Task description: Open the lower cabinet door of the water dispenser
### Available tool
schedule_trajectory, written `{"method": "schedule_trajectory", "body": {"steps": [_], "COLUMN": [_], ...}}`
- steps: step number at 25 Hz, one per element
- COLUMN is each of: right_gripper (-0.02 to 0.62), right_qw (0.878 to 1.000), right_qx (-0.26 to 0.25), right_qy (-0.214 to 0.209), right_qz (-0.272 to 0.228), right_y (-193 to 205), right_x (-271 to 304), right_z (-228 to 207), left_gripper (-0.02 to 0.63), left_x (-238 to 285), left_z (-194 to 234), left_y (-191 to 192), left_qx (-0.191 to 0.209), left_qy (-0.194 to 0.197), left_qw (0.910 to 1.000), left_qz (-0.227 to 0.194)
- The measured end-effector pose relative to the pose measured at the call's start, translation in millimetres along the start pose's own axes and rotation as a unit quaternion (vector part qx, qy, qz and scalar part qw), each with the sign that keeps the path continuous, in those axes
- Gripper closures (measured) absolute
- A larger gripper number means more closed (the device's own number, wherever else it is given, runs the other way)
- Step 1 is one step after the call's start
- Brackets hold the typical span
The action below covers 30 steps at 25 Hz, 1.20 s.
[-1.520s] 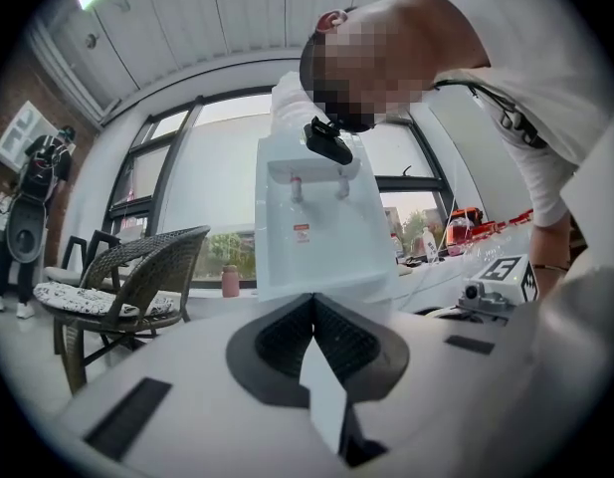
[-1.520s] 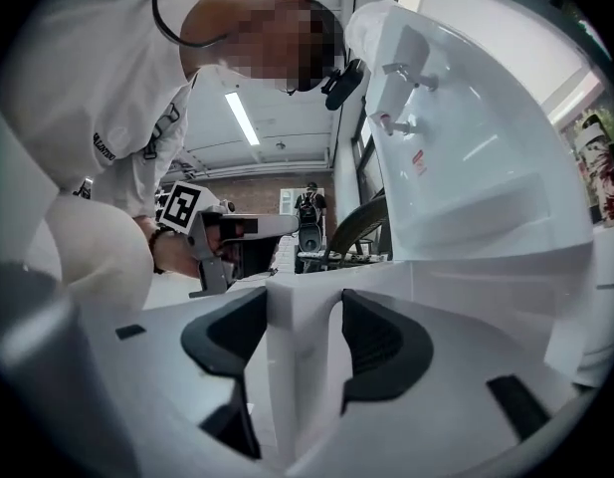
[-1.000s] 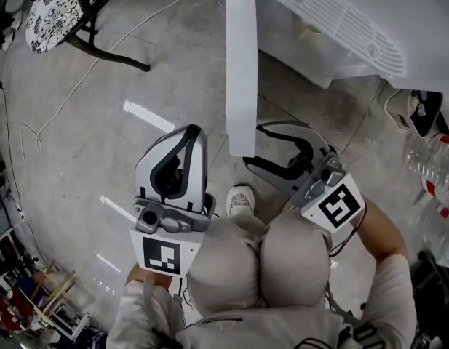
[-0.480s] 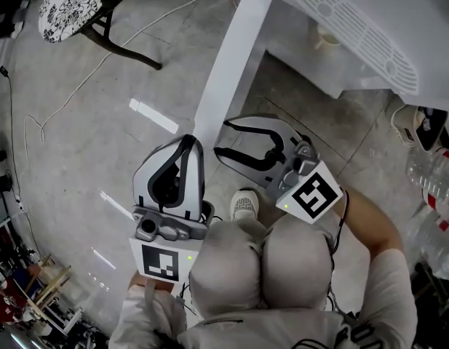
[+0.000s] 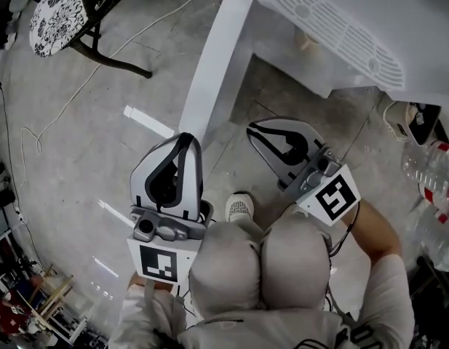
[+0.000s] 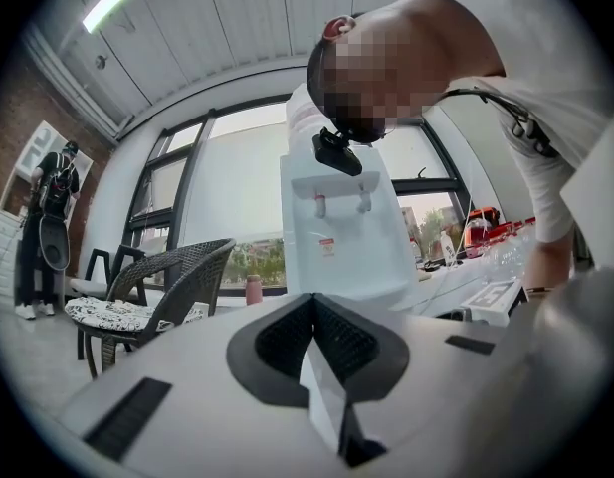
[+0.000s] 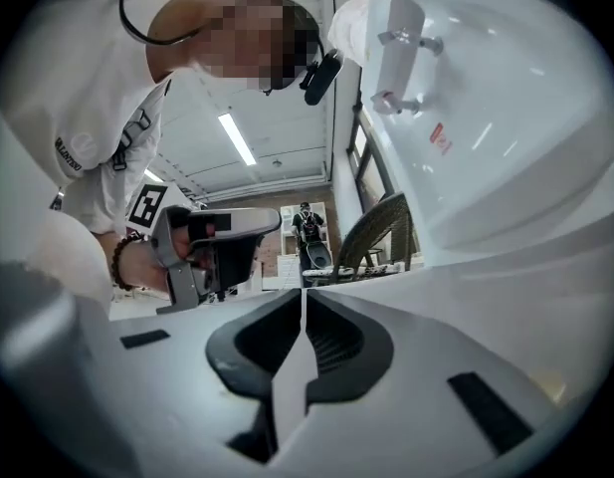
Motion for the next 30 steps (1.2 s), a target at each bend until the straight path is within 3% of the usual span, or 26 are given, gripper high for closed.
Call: {"method": "schedule_trajectory", "body": {"steps": [6,12,19,25,30], "right_gripper": [0.569,0.569,0.569,0.569,0.569], "right_qw": [0.996,0.986,0.974,0.962,0.944], "right_qx": [-0.017,-0.016,-0.020,-0.051,-0.094], "right_qy": [0.088,0.162,0.220,0.265,0.317], "right_qz": [-0.007,0.020,0.047,0.031,0.024], "right_y": [-57.9,-165.9,-329.3,-514.5,-654.7], "right_x": [-46.6,-82.7,-66.5,-24.6,-13.1], "right_z": [-16.4,-3.5,28.0,51.4,58.9], "left_gripper": [0.601,0.601,0.601,0.601,0.601], "left_x": [11.9,35.4,69.5,118.8,155.4], "left_z": [-5.8,-5.9,11.6,27.0,42.2], "left_y": [-22.6,-99.3,-236.1,-391.6,-506.4], "left_qx": [-0.009,-0.019,-0.036,-0.042,-0.046], "left_qy": [-0.002,-0.012,-0.033,-0.039,-0.041], "left_qw": [1.0000,0.9996,0.9980,0.9976,0.9975], "left_qz": [0.003,0.015,0.039,0.040,0.035]}}
Point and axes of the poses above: the fingertips, and each gripper's own axes: x forward along the fingers, z to its left, y out of its underside, the point moved 4 cm from there along -x, backward along the fingers, and after that the axes turned 13 degrees about -z, right-handed, at the moved point
